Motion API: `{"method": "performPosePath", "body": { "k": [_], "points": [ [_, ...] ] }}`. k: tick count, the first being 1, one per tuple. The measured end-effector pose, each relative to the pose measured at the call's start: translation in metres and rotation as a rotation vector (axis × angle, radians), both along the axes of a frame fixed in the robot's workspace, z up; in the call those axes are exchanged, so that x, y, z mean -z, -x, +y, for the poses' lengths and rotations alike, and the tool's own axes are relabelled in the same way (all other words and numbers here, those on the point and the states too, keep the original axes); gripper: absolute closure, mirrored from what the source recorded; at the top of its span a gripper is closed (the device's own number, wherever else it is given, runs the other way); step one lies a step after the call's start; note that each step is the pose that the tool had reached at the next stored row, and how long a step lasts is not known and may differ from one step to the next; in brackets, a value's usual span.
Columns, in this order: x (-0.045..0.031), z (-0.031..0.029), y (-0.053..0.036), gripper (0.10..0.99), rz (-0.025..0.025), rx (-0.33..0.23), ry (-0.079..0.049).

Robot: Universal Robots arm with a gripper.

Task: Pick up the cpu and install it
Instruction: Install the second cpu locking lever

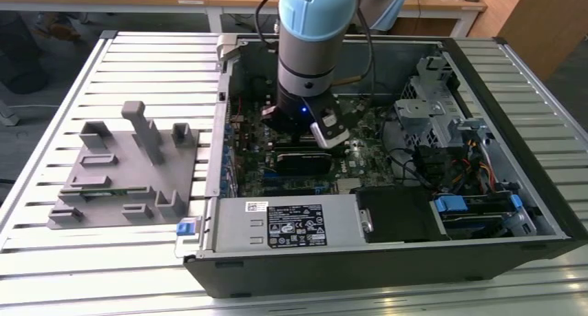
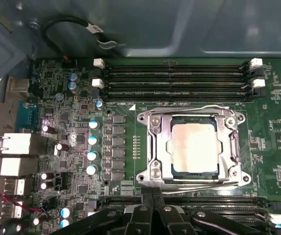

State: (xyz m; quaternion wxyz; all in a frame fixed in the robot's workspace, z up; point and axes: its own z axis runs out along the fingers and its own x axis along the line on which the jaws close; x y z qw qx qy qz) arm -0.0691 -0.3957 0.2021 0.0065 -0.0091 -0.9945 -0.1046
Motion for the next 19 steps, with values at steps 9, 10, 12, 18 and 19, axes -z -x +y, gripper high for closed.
{"method": "performPosePath", "body": {
  "k": [9, 10, 12, 18, 19],
  "points": [
    [0.0043, 0.0000, 0.0012, 0.980, 0.0000, 0.000, -0.011],
    [0.0048, 0.0000, 0.0012, 0.980, 0.0000, 0.000, -0.013],
    [0.0058, 0.0000, 0.0011, 0.980, 0.0000, 0.000, -0.016],
    [0.0069, 0.0000, 0.0018, 0.980, 0.0000, 0.000, -0.028],
    [0.0071, 0.0000, 0.0020, 0.980, 0.0000, -0.001, -0.030]
  ]
}}
